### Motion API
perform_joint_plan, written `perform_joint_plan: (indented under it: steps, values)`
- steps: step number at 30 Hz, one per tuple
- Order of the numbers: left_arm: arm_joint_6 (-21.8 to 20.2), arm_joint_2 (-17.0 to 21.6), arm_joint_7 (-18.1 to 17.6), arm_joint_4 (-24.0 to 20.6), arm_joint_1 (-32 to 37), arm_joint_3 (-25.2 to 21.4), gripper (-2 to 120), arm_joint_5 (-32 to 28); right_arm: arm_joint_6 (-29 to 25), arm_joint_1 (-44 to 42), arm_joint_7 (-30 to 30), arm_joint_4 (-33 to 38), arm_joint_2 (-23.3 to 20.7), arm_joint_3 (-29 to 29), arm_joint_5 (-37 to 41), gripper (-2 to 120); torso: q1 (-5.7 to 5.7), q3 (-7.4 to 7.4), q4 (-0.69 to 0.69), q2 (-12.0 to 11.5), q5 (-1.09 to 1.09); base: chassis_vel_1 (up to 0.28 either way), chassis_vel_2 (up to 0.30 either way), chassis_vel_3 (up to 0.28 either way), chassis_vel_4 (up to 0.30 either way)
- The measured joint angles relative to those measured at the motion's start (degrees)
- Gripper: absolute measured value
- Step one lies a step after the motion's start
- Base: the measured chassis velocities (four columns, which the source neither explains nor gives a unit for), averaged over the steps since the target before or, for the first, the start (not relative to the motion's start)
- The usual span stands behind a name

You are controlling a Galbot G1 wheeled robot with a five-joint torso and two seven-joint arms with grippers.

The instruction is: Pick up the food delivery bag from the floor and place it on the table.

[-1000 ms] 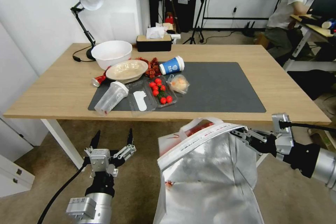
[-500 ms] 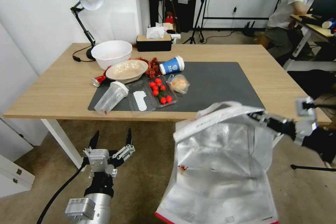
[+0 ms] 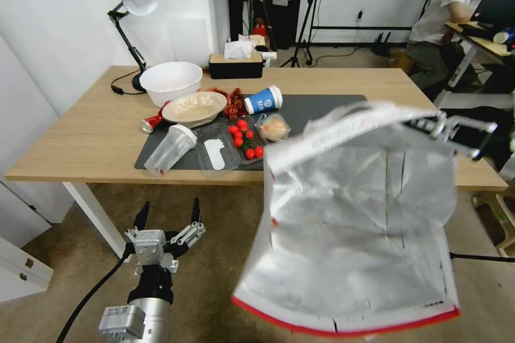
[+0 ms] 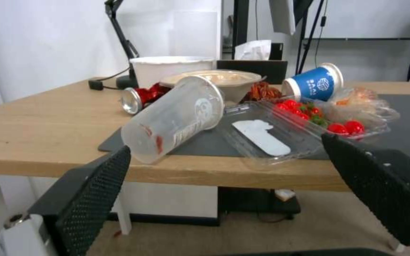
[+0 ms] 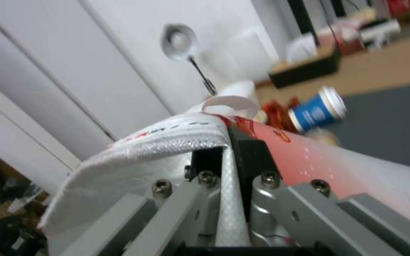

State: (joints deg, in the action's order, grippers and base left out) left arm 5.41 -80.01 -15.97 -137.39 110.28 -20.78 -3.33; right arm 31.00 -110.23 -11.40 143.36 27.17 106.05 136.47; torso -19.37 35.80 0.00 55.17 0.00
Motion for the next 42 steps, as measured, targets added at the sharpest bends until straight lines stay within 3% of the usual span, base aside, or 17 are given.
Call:
perform_joint_plan:
  steps: [6,8,10,11,13,16,22,29,42]
  values:
    - [0.07,-0.3,-0.02,0.0,0.18,0.06,100,0.45,-8.39,0.66,6.57,-0.02,-0.71,-1.7,-5.89,0,0.01,0.0,0.01,0.0,-0.01,0.0,0.0,0.0,0.0]
    - [0.08,-0.07,0.0,0.06,0.0,0.19,100,0.5,-14.25,1.06,7.13,-0.04,-0.13,-4.9,-9.74,0,0.01,0.0,0.02,-0.01,0.0,0.0,0.0,0.0,0.0]
    - [0.03,0.39,0.04,0.25,-0.3,0.33,100,0.51,-19.25,2.25,3.9,-0.07,0.37,-9.88,-13.7,0,0.01,-0.01,-0.03,0.0,0.0,0.0,0.0,0.0,0.0]
    - [0.03,0.39,0.04,0.25,-0.3,0.33,100,0.51,-19.25,2.25,3.9,-0.07,0.37,-9.88,-13.7,0,0.01,-0.01,-0.03,0.0,0.0,0.0,0.0,0.0,0.0]
    - [0.17,0.55,0.02,0.28,-0.05,0.36,100,0.63,-23.76,3.14,-1.18,-0.14,0.45,-14.54,-16.54,0,0.0,0.0,0.02,-0.01,0.01,0.0,0.0,0.0,0.0]
    - [0.29,0.54,-0.01,0.27,0.16,0.36,100,0.8,-26.53,3.42,-5.36,-0.3,0.68,-16.89,-18.2,0,0.0,0.0,0.01,-0.01,0.01,0.0,0.0,0.0,0.0]
    - [0.49,0.26,-0.03,0.27,0.31,0.41,100,1.25,-27.01,3.53,-11.47,-3.49,1.15,-19.77,-20.18,0,0.01,0.0,0.01,-0.01,0.0,0.0,0.0,0.0,0.0]
    - [1.07,-0.38,-0.05,0.38,0.97,0.66,100,2.1,-24.01,4.76,-18.72,-6.75,2.05,-23.97,-23.55,0,0.01,-0.01,0.0,-0.01,0.0,0.0,0.0,0.0,0.0]
    - [1.62,-0.84,-0.05,0.56,1.45,0.66,100,3.17,-23.11,12.93,-29.63,-10.55,-0.45,-28.65,-20.08,0,0.0,0.0,0.01,-0.02,0.0,0.0,0.0,0.0,0.0]
